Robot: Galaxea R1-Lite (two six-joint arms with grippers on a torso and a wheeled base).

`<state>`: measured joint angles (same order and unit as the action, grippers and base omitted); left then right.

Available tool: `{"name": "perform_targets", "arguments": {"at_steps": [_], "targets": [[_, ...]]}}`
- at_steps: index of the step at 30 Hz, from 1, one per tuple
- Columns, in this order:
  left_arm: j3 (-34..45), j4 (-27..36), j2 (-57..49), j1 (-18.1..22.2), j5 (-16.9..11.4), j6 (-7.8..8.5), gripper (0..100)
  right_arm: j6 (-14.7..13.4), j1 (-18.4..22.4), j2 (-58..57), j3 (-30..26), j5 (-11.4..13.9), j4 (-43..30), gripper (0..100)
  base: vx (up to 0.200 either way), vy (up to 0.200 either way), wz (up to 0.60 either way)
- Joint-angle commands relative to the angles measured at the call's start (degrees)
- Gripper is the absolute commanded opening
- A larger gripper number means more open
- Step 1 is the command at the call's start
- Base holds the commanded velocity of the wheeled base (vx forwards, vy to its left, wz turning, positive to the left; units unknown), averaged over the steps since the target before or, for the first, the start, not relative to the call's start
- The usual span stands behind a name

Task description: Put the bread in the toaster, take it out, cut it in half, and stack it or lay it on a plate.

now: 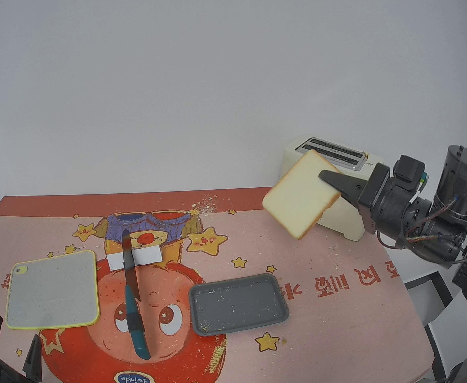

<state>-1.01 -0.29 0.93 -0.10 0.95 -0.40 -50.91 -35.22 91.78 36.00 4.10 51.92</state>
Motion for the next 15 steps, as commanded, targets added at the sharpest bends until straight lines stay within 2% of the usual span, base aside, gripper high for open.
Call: {"name": "perform_targets", "arguments": {"at_steps": [1,15], "targets": [[1.01,-0.06,-0.66,0.01,0.02,-0.04,100,-0.24,0.15,2.08,-0.23,0.21,0.11,0,0.000,0.000,0.00],[1.01,-0.06,-0.57,0.01,0.02,-0.04,100,-0.07,-0.29,2.17,-0.67,0.12,0.11,0,0.000,0.000,0.00]]}}
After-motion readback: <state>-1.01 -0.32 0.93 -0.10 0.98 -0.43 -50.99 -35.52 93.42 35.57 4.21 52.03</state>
